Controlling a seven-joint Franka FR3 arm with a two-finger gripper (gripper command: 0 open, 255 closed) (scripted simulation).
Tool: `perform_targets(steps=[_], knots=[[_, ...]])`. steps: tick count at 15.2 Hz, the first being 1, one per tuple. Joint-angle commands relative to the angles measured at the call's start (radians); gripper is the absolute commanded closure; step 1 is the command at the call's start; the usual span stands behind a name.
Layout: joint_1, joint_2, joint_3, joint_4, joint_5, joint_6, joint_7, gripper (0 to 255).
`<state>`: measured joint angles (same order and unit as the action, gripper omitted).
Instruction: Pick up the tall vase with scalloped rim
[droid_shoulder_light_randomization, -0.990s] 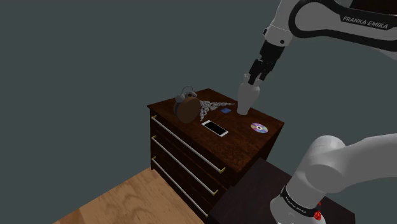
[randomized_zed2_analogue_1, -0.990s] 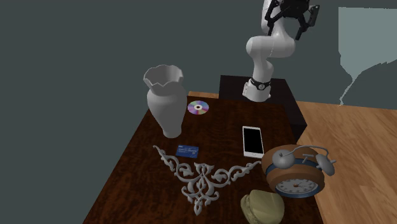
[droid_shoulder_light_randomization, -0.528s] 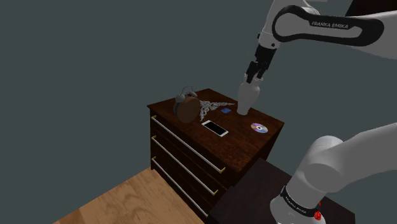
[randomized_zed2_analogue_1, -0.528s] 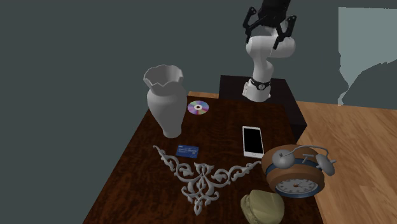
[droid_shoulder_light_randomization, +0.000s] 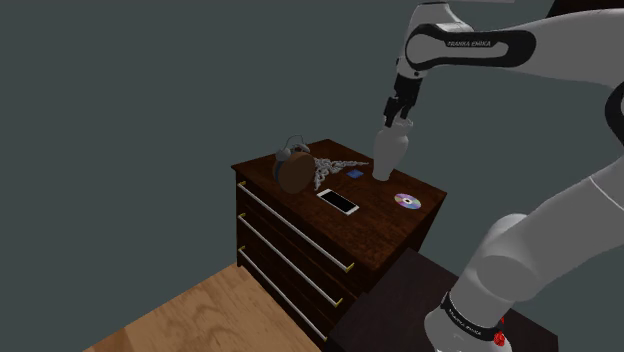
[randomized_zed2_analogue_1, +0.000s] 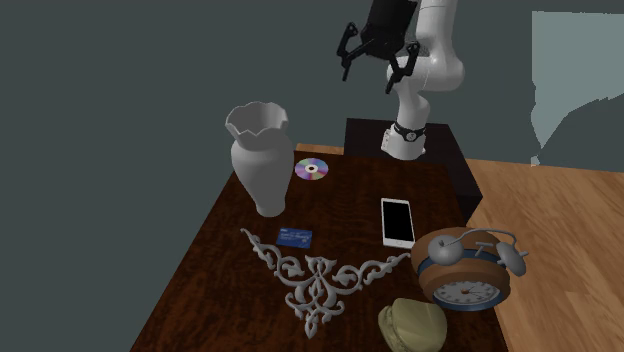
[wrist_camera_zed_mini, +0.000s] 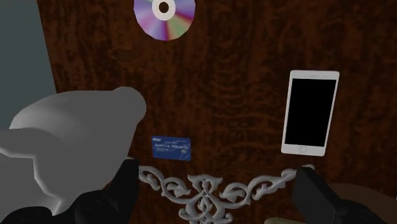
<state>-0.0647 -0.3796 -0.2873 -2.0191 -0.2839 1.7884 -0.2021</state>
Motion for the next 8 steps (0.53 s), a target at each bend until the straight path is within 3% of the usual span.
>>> perform_targets(steps=[1,8], knots=[[-0.009,0.062,-0.029,0.038,-0.009,0.024,-0.035,0],[-0.044,0.307,-0.116,0.243,0.008,0.065,-0.160,0]])
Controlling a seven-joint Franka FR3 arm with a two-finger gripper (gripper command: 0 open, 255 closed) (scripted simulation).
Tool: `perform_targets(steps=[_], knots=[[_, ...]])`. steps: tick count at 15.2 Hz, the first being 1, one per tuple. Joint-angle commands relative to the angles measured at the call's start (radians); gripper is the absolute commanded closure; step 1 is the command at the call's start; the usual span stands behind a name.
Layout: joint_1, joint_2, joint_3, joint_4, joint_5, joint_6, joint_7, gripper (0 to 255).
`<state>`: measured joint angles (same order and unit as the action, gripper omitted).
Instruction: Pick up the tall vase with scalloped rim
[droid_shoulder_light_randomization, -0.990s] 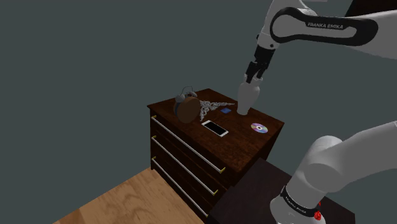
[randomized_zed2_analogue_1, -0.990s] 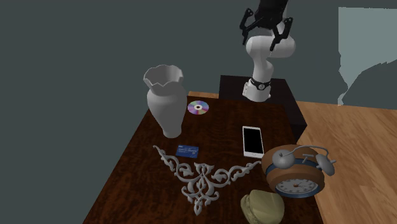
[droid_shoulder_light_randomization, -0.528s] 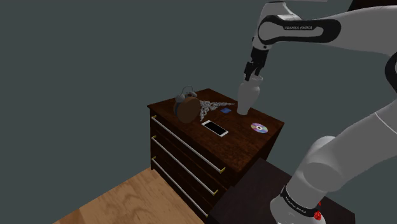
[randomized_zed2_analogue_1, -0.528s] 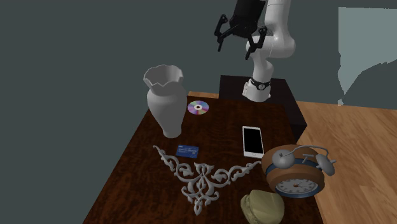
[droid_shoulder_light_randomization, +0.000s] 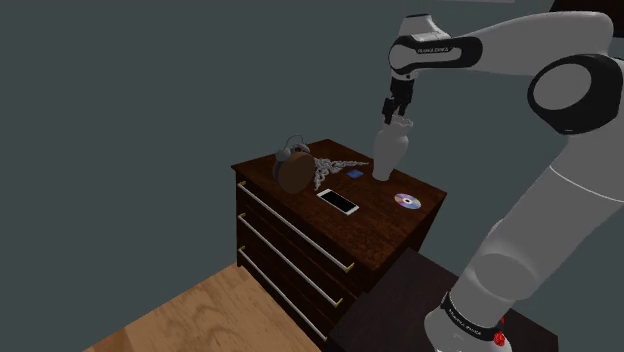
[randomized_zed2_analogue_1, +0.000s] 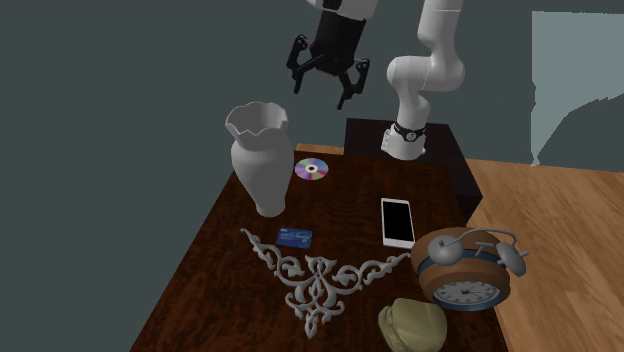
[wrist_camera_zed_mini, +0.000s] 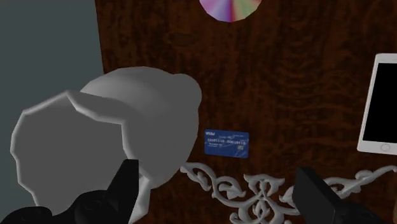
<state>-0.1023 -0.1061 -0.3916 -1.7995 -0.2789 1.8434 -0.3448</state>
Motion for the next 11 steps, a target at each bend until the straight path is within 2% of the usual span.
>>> perform_targets(steps=[1,5,11], knots=[[-0.014,0.071,-0.022,0.058,0.010,0.013,-0.036,0],[-0.050,0.219,-0.055,0.203,0.047,0.016,-0.109,0],[-0.051,0.214,-0.054,0.118,0.038,0.094,-0.087,0]])
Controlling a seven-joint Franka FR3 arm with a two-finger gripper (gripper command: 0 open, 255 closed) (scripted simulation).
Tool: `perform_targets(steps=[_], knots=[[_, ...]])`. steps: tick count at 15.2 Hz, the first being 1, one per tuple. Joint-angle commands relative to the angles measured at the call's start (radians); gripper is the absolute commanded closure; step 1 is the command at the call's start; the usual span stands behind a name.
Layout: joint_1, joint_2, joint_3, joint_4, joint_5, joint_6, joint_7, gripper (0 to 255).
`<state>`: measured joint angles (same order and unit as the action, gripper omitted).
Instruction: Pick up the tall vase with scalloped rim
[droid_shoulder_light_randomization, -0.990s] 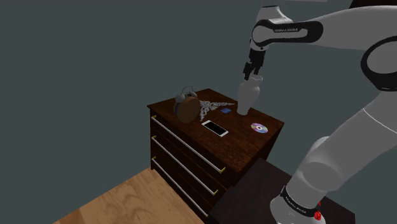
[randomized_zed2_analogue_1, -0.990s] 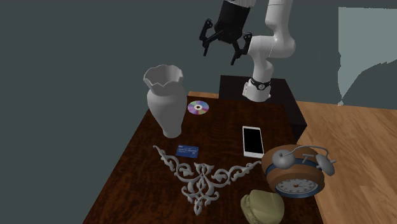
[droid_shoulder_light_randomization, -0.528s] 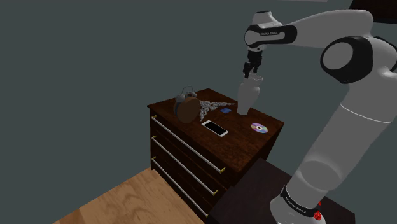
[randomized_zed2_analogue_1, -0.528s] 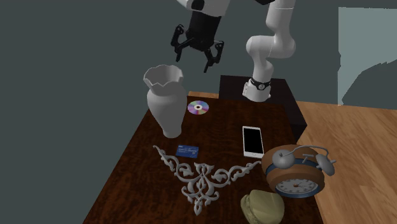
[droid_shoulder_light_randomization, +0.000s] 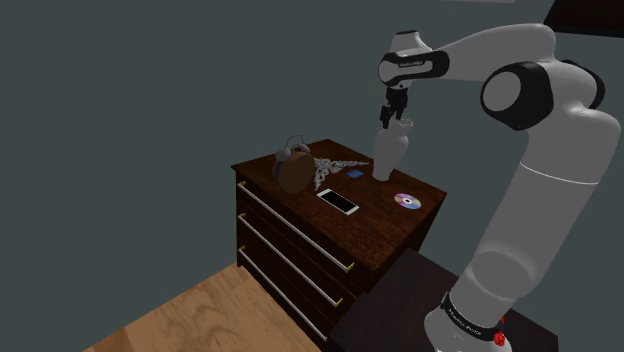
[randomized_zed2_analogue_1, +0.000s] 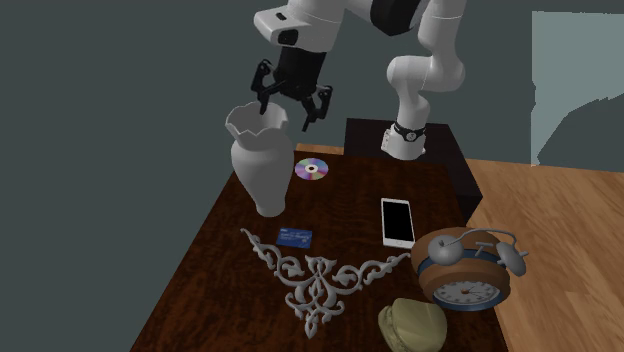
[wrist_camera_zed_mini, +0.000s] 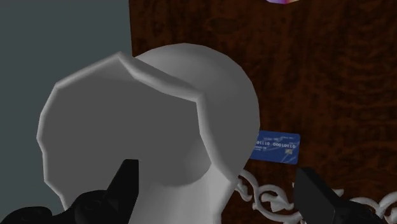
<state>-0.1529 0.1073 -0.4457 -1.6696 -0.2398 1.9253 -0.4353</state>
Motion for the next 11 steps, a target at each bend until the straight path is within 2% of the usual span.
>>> perform_targets(steps=[1,3,4,11], knots=[[0.000,0.000,0.000,-0.025,-0.002,0.025,0.006,0],[0.000,0.001,0.000,-0.032,-0.003,0.032,0.008,0],[0.001,0.000,0.000,-0.032,-0.003,0.031,0.009,255],[0.001,0.001,0.001,-0.031,-0.003,0.031,0.009,255]])
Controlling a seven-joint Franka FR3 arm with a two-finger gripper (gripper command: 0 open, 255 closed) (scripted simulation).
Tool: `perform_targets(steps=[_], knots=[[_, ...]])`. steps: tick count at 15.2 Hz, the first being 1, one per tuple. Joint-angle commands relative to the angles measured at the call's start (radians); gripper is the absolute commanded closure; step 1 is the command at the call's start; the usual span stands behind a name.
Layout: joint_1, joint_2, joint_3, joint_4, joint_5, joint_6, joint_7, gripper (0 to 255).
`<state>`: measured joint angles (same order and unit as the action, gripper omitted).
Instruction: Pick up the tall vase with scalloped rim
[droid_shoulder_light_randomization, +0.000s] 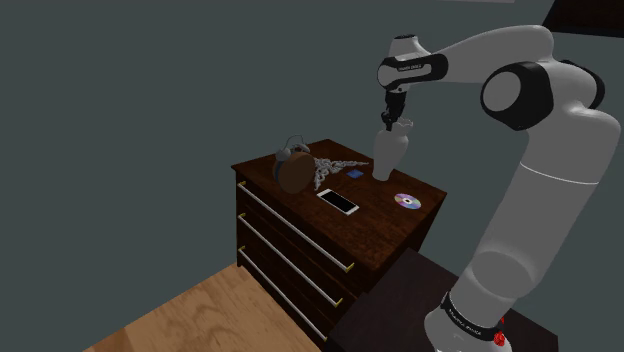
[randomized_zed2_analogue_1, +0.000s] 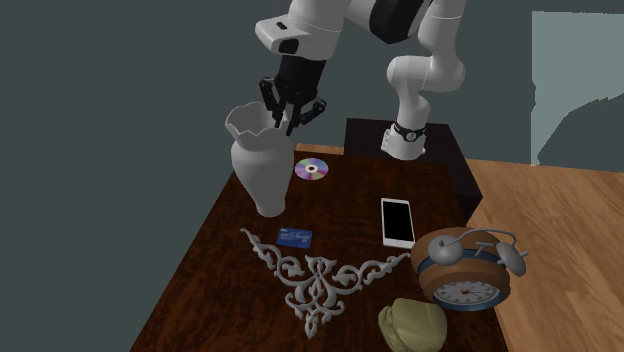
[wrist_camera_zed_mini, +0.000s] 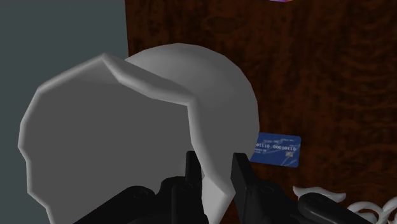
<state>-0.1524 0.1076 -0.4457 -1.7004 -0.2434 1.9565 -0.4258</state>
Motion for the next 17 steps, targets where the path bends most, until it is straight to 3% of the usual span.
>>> perform_targets(steps=[1,17], knots=[[0.000,0.000,0.000,0.000,0.001,0.000,0.000,255],[-0.006,0.025,-0.002,0.227,0.027,-0.198,-0.057,255]])
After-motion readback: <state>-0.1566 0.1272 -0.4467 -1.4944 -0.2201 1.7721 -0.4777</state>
